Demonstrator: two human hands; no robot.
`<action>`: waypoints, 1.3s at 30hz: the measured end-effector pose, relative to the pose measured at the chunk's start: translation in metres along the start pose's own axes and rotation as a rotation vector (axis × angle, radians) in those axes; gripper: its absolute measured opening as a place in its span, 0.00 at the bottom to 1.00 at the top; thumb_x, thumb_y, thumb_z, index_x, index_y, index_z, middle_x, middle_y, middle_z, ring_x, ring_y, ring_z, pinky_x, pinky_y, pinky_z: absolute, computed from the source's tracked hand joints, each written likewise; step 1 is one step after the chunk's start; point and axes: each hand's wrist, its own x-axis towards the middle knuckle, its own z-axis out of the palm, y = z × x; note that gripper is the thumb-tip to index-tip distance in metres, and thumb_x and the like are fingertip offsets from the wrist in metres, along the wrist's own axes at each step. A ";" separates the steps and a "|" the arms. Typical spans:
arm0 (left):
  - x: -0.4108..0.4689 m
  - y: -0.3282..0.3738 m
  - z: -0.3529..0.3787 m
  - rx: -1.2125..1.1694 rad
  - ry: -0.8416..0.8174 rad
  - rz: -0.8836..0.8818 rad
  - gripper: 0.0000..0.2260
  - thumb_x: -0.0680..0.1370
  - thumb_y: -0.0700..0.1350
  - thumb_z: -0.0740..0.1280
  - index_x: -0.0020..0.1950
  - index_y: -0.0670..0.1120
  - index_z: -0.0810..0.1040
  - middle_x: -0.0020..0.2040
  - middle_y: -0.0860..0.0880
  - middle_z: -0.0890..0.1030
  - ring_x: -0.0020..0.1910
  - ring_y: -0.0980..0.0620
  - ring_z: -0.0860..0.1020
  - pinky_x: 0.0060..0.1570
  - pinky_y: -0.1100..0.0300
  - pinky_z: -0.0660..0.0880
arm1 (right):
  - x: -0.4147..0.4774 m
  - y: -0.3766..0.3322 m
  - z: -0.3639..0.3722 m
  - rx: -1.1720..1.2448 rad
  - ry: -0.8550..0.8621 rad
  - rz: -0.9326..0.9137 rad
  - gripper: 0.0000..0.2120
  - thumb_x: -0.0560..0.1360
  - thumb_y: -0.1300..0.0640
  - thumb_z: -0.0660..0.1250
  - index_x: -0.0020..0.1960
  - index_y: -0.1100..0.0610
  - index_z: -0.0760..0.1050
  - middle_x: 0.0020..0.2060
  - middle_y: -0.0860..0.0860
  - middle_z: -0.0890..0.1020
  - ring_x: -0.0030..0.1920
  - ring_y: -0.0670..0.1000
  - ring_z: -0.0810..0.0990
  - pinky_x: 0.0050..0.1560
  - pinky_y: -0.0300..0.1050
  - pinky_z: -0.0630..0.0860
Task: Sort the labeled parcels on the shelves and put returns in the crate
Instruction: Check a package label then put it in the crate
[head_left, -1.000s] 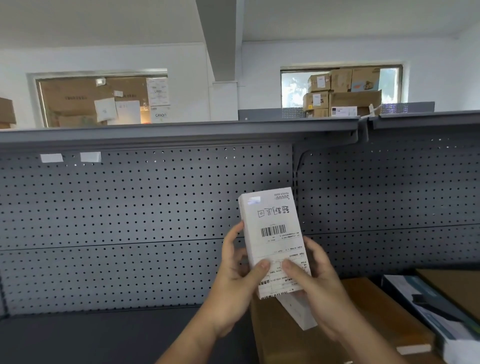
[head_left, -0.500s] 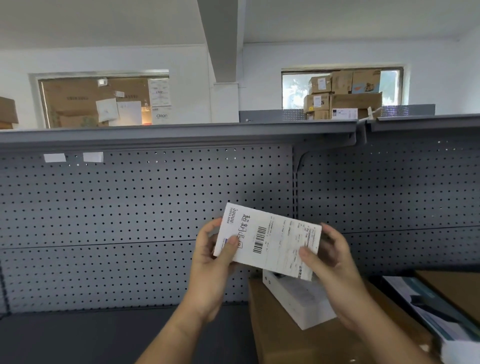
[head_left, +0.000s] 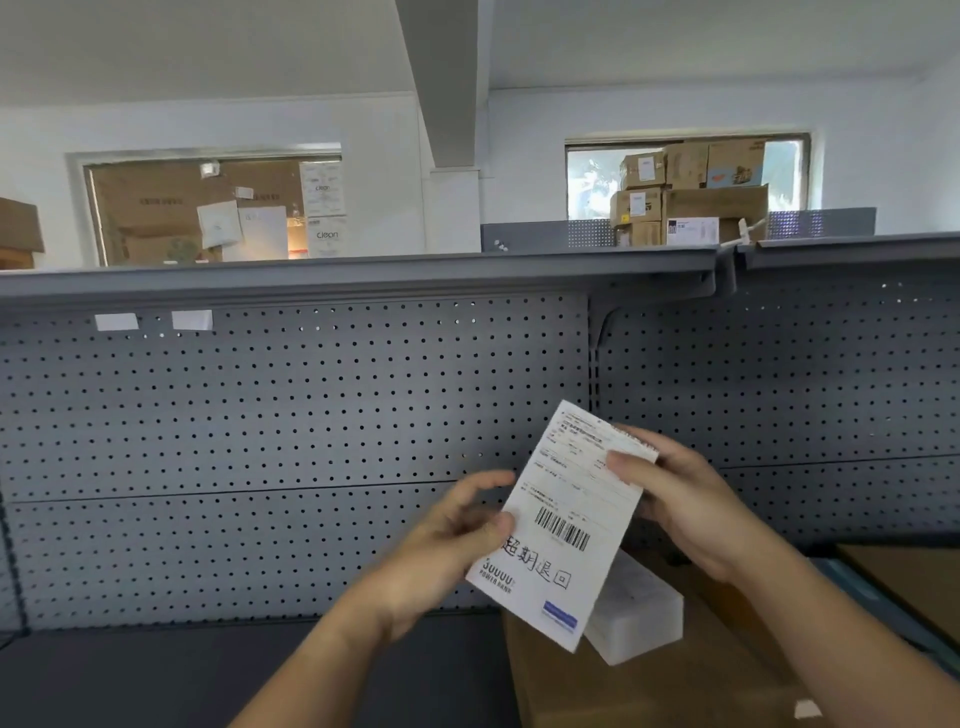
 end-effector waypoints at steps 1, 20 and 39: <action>0.002 0.001 0.004 0.006 -0.002 0.009 0.16 0.82 0.49 0.68 0.70 0.58 0.73 0.58 0.44 0.85 0.58 0.44 0.84 0.59 0.46 0.80 | 0.003 -0.003 0.002 -0.005 0.009 -0.016 0.19 0.79 0.59 0.69 0.69 0.48 0.77 0.55 0.51 0.87 0.56 0.53 0.86 0.55 0.51 0.81; 0.007 -0.018 0.056 -0.369 0.245 0.108 0.15 0.85 0.44 0.61 0.68 0.60 0.72 0.59 0.45 0.83 0.57 0.46 0.84 0.52 0.50 0.81 | -0.028 0.041 0.054 0.317 0.211 -0.023 0.21 0.79 0.60 0.69 0.69 0.44 0.75 0.55 0.46 0.87 0.52 0.52 0.87 0.46 0.53 0.84; 0.007 -0.015 0.051 -0.312 0.229 0.069 0.14 0.85 0.44 0.62 0.66 0.62 0.72 0.57 0.47 0.85 0.54 0.49 0.85 0.48 0.53 0.81 | -0.023 0.045 0.055 0.346 0.210 -0.041 0.18 0.79 0.61 0.69 0.64 0.41 0.77 0.54 0.47 0.87 0.51 0.51 0.87 0.45 0.51 0.84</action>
